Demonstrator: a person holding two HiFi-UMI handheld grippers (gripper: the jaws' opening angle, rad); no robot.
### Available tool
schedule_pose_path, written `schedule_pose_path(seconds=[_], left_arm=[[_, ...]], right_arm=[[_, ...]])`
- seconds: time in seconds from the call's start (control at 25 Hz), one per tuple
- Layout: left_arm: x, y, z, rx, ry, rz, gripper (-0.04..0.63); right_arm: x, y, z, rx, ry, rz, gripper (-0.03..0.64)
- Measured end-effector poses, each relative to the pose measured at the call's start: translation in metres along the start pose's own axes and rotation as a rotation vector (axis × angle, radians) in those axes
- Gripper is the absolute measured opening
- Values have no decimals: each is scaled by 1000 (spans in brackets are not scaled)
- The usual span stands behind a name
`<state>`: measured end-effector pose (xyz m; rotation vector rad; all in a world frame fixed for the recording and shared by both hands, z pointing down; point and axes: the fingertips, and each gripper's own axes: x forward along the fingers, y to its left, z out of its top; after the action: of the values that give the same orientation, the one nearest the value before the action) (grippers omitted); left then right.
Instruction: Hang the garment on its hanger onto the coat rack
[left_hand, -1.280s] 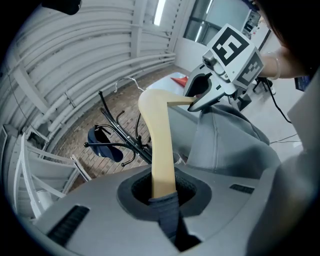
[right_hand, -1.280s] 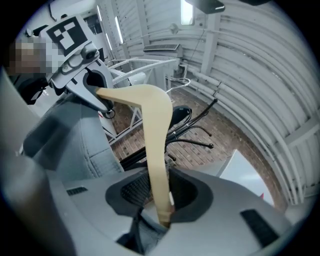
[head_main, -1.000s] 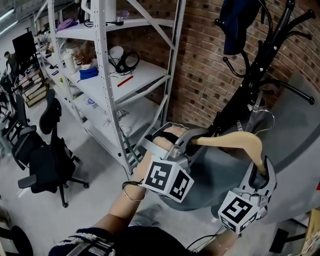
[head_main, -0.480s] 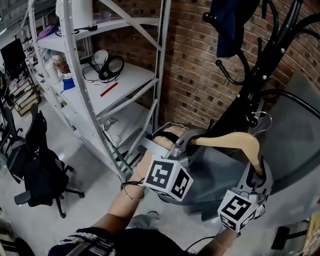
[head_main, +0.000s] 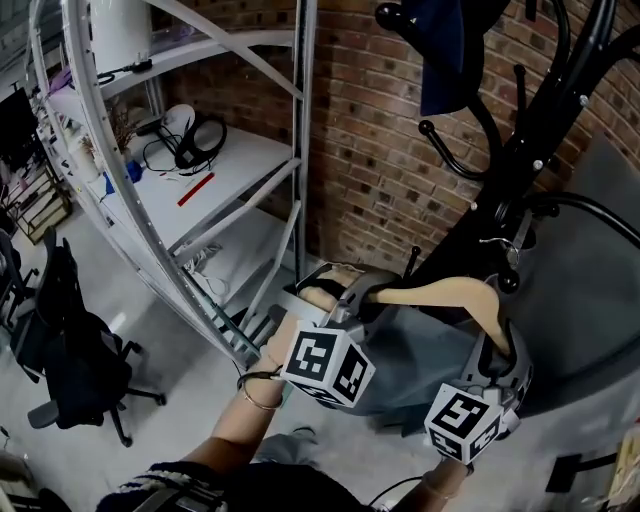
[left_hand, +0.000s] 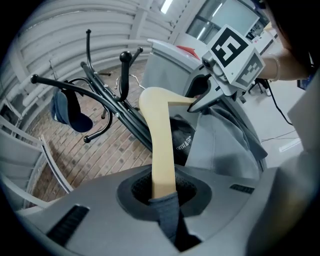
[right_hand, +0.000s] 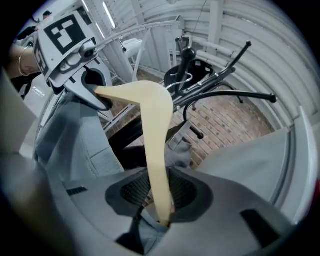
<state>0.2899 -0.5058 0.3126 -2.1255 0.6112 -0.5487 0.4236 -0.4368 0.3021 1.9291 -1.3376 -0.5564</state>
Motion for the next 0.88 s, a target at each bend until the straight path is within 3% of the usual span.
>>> schedule_pose_path(seconds=[0.48, 0.68, 0.88], left_arm=[[14, -10, -16, -47, -2, -21, 30], [5, -4, -12, -103, -74, -9, 111], [-11, 0, -2, -87, -116, 19, 161]], right_arm=[[15, 12, -10, 21, 6, 27, 115], [13, 13, -7, 69, -14, 51, 133], [2, 12, -4, 45, -14, 45, 166]])
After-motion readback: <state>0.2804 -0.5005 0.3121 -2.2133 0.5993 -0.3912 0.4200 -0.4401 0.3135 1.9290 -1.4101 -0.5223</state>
